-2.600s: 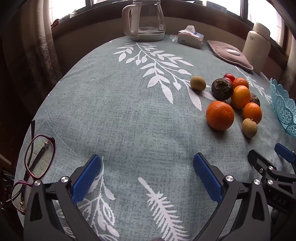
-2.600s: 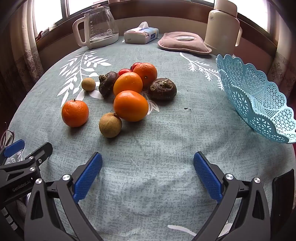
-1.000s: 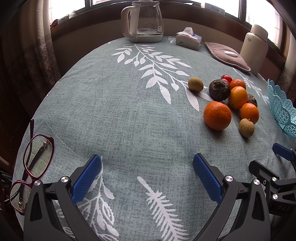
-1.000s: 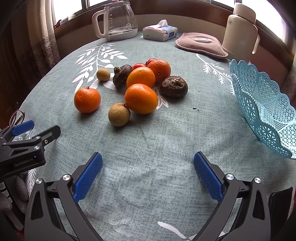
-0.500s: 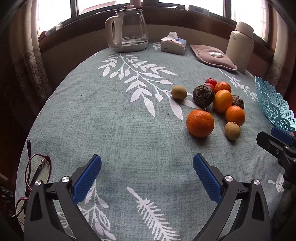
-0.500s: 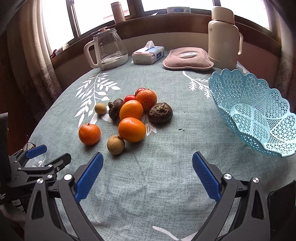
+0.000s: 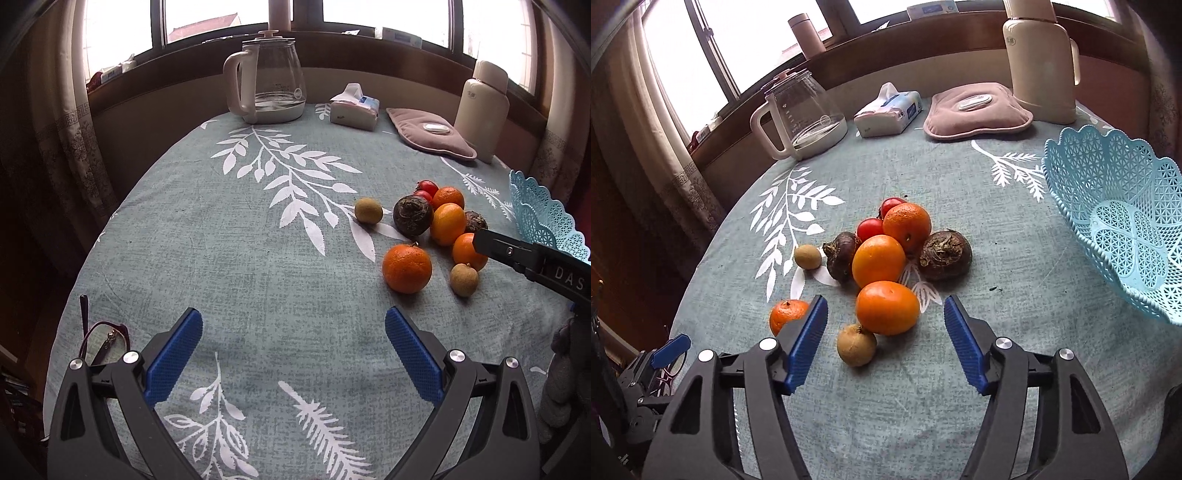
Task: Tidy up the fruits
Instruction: 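Move the right tool to the large orange and close on it, then carry the orange into the blue basket with the right tool while the left tool approaches another orange, then grasp the second orange with the left tool and release it into the basket, then return the left tool to the fruit pile and grasp the brown kiwi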
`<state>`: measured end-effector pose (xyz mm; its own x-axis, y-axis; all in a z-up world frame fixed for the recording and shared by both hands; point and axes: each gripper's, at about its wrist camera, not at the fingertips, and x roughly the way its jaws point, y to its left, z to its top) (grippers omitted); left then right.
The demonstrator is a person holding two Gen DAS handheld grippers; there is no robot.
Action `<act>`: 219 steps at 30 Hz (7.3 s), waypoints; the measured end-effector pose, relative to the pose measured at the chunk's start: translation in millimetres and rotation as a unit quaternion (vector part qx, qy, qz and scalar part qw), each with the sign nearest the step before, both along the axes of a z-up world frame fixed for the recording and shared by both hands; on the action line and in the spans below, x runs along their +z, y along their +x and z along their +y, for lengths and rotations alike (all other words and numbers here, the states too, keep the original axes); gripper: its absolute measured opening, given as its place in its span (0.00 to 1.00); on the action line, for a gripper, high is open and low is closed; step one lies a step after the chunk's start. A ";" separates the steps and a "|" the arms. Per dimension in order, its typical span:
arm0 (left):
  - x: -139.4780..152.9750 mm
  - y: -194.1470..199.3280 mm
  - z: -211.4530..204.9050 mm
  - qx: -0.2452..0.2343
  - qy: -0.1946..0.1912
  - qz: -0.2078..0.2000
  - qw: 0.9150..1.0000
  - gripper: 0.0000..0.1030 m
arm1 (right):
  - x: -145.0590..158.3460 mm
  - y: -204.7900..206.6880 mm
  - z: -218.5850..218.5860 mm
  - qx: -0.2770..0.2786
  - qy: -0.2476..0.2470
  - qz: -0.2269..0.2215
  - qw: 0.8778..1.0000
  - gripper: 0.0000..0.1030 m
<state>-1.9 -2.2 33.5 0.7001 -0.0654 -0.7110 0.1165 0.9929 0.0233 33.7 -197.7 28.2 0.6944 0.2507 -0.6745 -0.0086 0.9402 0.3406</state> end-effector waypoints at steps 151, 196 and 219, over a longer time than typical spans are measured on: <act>47.6 16.8 -268.9 -0.266 -0.036 0.010 0.963 0.37 | 103.6 -136.7 -289.7 -0.323 0.135 -0.128 0.928 0.74; 97.8 21.1 -168.4 -0.119 -0.036 -0.094 0.988 0.93 | 115.7 -145.9 -272.3 -0.321 0.124 -0.175 0.922 0.90; 61.1 77.9 -86.7 -0.021 -0.029 -0.042 0.998 0.93 | 113.6 -130.1 -246.0 -0.283 0.109 -0.166 0.938 0.90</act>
